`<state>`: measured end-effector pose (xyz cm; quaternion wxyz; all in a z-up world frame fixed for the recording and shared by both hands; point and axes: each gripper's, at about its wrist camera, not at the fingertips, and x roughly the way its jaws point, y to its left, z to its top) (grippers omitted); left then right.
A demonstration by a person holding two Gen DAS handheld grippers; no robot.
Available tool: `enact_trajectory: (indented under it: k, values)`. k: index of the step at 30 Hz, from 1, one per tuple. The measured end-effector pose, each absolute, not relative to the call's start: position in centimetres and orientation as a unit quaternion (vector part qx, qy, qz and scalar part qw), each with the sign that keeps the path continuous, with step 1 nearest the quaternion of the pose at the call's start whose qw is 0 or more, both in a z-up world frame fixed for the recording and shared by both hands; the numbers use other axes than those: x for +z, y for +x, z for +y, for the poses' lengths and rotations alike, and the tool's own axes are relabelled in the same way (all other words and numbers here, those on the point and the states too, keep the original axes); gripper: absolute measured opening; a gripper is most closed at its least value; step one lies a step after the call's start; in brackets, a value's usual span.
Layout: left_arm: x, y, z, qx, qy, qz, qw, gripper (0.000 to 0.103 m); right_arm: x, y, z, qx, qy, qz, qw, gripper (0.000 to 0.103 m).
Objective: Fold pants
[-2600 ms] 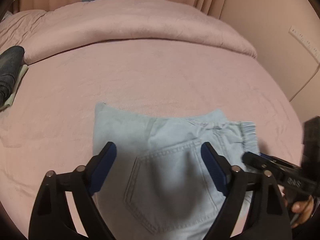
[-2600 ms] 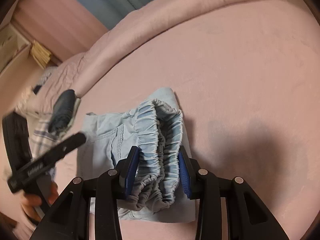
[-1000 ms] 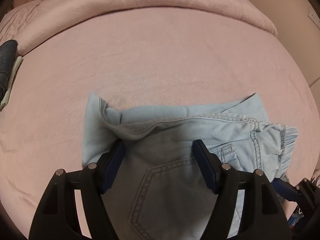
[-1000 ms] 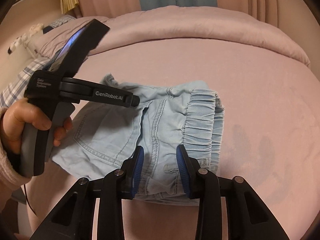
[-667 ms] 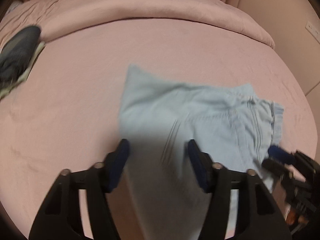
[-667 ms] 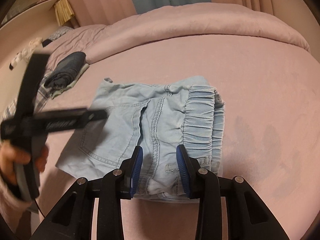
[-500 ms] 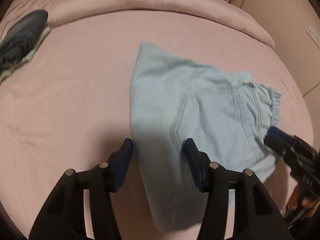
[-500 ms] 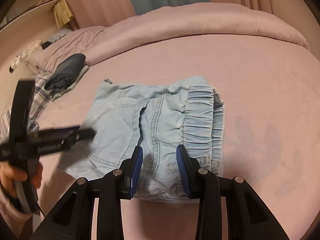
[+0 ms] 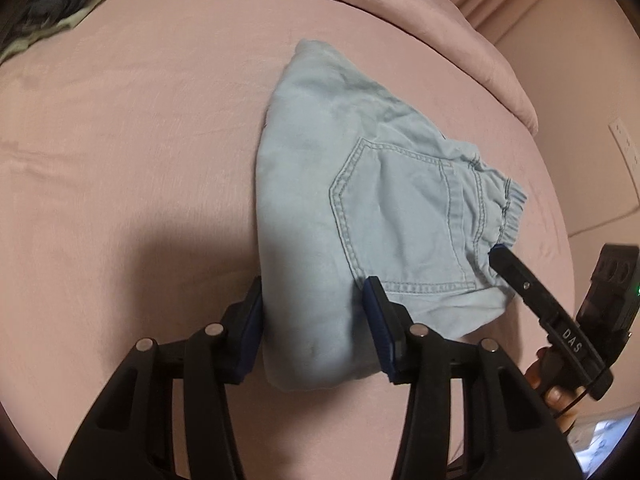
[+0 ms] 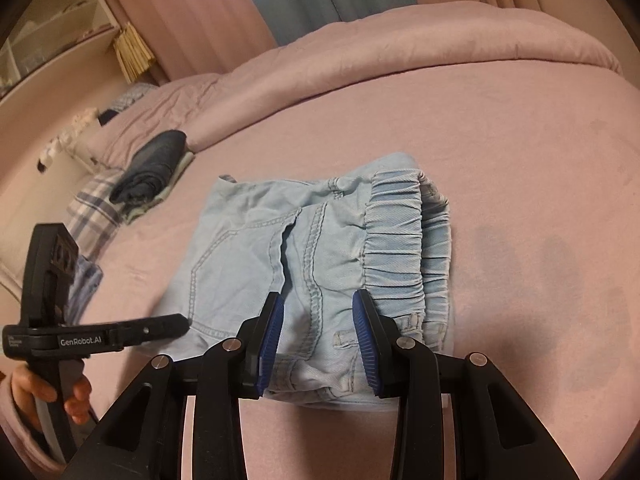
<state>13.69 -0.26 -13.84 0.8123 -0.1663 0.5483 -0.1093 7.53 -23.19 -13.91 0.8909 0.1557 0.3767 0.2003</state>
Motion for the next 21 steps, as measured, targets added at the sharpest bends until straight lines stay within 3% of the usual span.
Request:
enact_trajectory:
  k: [9, 14, 21]
  values:
    - [-13.4, 12.8, 0.9, -0.101, -0.257, 0.524, 0.806, 0.058, -14.2, 7.7, -24.1, 0.228, 0.179, 0.367, 0.884, 0.037]
    - [-13.7, 13.2, 0.1, -0.105, -0.227, 0.536, 0.806, 0.058, -14.3, 7.6, -24.2, 0.233, 0.183, 0.363, 0.883, 0.037]
    - [-13.7, 13.1, -0.8, -0.107, -0.172, 0.55, 0.81, 0.051, -14.4, 7.7, -24.4, 0.234, 0.183, 0.365, 0.882, 0.037]
